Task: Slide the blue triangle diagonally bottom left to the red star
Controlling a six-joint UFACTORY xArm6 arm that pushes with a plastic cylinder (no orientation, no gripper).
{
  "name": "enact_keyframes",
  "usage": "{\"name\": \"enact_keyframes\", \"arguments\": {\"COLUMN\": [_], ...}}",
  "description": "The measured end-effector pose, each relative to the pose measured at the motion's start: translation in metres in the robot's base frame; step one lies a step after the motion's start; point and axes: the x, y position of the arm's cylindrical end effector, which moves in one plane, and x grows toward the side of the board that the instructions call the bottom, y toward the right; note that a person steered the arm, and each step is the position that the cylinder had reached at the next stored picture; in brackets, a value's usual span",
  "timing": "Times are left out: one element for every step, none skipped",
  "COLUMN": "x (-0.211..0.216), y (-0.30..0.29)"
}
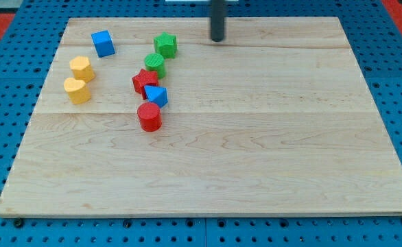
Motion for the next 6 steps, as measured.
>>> {"name": "enact_keyframes", "arguments": {"x": [0.096, 0.127, 0.137, 0.137, 0.145, 0.15], "y": [-0.003, -0.029, -0.063, -0.112, -0.146, -0.178]}}
